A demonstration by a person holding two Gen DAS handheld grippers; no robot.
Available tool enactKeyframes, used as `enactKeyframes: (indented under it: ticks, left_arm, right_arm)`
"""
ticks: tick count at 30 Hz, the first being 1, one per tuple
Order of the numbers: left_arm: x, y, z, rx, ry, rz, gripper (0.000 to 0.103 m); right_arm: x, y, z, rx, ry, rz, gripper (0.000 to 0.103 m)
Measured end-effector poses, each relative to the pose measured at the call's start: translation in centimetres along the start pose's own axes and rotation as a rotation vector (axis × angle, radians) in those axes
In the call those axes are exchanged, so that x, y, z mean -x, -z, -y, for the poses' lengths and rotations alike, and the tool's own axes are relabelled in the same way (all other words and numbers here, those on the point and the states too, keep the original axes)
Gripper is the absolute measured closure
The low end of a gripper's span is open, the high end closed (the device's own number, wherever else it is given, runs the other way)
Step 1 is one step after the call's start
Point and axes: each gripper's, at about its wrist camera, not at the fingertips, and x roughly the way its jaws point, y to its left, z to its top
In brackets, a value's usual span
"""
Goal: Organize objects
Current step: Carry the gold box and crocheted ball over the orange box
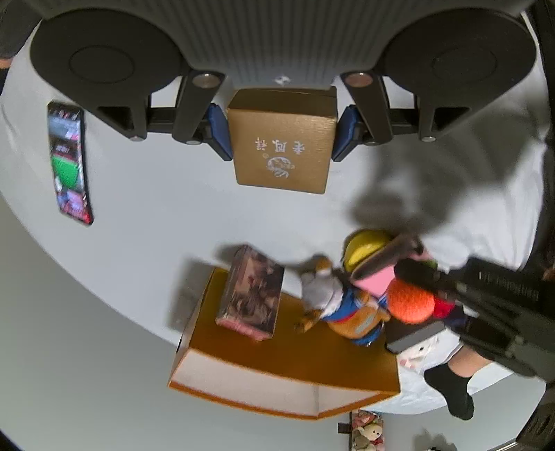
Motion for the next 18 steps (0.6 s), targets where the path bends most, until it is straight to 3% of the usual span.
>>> enactKeyframes:
  ticks: [10,18]
  left_arm:
    - [0.9,-4.7,-4.3,-0.015,-0.075,0.066,0.058]
    - [-0.3,-8.1,-8.1,0.017,-0.082,0.098,0.058]
  right_arm:
    - [1.3,-5.7,3.0,-0.014,0.046,0.101,0.041]
    - [0.3,-11.6,4.9,-0.022,0.055,0.157,0.041]
